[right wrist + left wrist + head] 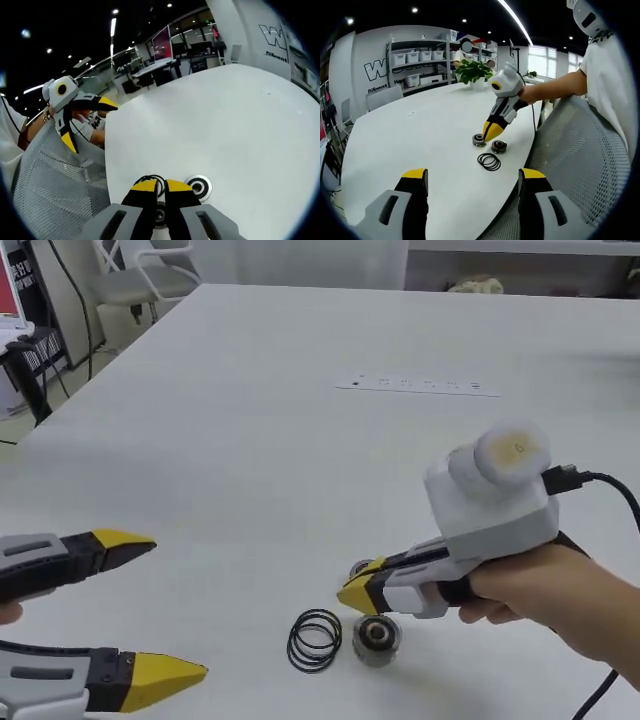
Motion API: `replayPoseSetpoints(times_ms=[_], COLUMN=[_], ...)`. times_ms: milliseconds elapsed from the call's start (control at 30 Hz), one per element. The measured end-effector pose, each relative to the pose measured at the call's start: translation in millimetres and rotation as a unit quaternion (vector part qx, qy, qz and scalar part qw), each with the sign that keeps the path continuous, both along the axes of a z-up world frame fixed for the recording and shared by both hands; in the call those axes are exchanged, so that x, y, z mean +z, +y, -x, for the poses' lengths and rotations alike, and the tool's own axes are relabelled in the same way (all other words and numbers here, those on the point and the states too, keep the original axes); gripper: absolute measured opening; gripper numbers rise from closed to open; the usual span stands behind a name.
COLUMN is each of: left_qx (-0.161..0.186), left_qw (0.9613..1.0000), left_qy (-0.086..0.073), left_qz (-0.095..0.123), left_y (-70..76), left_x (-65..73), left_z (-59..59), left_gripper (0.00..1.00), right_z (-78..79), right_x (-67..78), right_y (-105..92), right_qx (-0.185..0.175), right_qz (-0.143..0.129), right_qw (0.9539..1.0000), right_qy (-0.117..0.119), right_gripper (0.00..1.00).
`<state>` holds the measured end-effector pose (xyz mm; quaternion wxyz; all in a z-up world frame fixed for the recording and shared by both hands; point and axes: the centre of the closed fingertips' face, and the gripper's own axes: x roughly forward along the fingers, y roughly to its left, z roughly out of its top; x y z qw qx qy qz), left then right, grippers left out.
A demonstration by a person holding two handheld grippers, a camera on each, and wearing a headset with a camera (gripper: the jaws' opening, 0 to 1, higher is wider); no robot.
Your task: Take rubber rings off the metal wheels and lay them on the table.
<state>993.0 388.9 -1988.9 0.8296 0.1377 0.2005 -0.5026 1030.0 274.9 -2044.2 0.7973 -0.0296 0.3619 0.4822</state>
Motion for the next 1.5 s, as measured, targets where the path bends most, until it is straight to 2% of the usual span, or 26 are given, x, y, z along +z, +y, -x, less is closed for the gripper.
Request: replayPoseSetpoints(times_ms=[233,633,767,867,933,1100,1267,1400,1500], left_qx=[-0.002,-0.008,-0.009,-0.012,-0.013,-0.017,-0.011,-0.010,-0.003], left_qw=[1.0000,0.9999,0.9999,0.9998,0.9998,0.9997,0.9998,0.9999,1.0000], left_qy=[0.002,0.003,0.001,0.000,-0.001,-0.002,-0.003,-0.002,-0.002], left_qz=[0.004,0.010,0.010,0.014,0.015,0.015,0.016,0.013,0.009], left_y=[-2.2,-5.4,-5.8,-6.8,-7.9,-10.1,-9.8,-9.4,-7.7], left_x=[-1.4,-2.5,-1.7,-0.5,0.2,0.3,-1.0,-2.7,-5.6], left_z=[1.0,2.1,0.6,0.1,-0.1,0.4,-0.7,0.3,-1.5], left_gripper=[0.72,0.72,0.73,0.73,0.74,0.76,0.83,0.88,0.93], right_z=[-9.8,-21.3,-17.5,-11.4,-7.5,5.4,26.0,41.6,52.4], right_x=[16.0,53.4,66.6,74.9,79.1,77.6,66.1,52.4,35.0], right_y=[-7.0,-22.5,-22.9,-24.2,-25.6,-35.6,-47.5,-57.6,-69.8], right_qx=[-0.018,-0.051,-0.049,-0.039,-0.026,0.005,0.024,0.035,0.048], right_qz=[-0.007,-0.028,-0.045,-0.047,-0.041,0.004,0.027,0.047,0.079], right_qw=[0.9996,0.9961,0.9954,0.9944,0.9928,0.9882,0.9874,0.9869,0.9853], right_qy=[-0.023,-0.066,-0.070,-0.086,-0.109,-0.153,-0.154,-0.150,-0.144], right_gripper=[0.05,0.12,0.21,0.24,0.33,0.52,0.60,0.72,0.74])
